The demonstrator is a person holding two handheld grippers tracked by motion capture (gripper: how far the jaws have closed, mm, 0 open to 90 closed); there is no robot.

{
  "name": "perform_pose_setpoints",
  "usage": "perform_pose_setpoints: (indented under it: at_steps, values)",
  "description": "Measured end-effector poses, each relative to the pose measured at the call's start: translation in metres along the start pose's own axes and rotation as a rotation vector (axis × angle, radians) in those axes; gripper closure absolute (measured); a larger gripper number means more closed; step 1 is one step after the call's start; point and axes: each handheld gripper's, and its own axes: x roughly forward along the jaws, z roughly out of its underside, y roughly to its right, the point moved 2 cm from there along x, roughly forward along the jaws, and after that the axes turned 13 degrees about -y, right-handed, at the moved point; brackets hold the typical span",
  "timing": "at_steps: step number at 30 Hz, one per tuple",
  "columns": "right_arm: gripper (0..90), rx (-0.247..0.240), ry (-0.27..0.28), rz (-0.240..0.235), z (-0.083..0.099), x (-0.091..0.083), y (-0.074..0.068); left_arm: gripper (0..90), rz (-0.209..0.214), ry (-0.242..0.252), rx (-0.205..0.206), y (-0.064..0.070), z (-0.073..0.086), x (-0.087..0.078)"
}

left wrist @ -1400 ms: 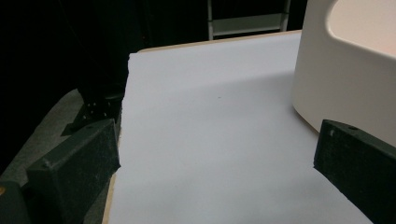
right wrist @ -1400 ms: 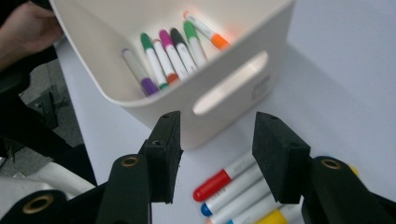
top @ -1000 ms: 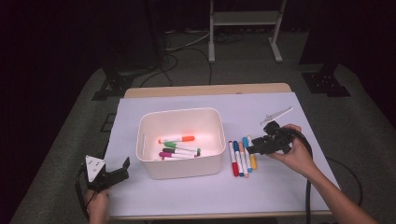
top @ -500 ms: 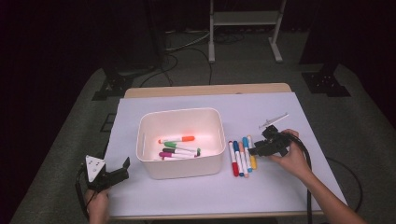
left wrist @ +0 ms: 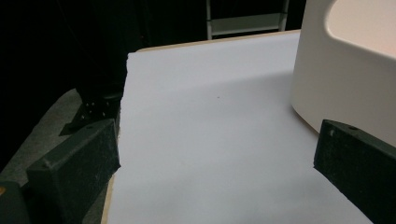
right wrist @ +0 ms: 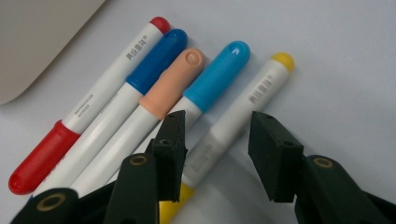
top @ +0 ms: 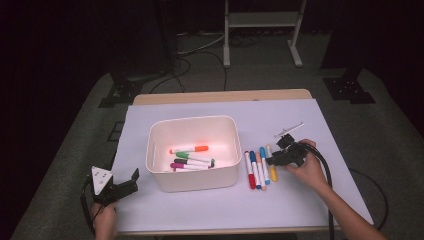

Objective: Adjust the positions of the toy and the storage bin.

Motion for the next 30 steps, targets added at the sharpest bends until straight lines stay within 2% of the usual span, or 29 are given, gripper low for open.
perform_pose_setpoints:
  at_steps: [2,8,11,18,24,30]
  values:
    - [56.7,0.0,-0.006,0.03,0.002,0.0,0.001,0.0,0.0,0.0,0.0,0.0,0.0,0.0]
    - [60.2,0.016,-0.016,0.076,0.013,-0.002,0.005,0.0,0.0,-0.001,0.001,0.0,0.0,0.0]
    - [64.8,0.011,-0.019,0.128,0.016,-0.003,0.007,0.0,0.0,0.001,-0.001,0.0,0.0,0.0]
    - [73.2,0.015,-0.007,0.152,0.018,-0.003,0.008,0.0,-0.001,0.001,-0.001,0.0,0.0,0.0]
    - [75.4,0.032,-0.002,0.133,0.02,-0.004,0.011,0.0,-0.001,0.001,-0.001,0.0,0.0,0.0]
    - [75.6,0.054,0.0,0.071,0.028,-0.01,0.014,0.0,-0.001,0.0,0.0,0.0,0.0,0.0]
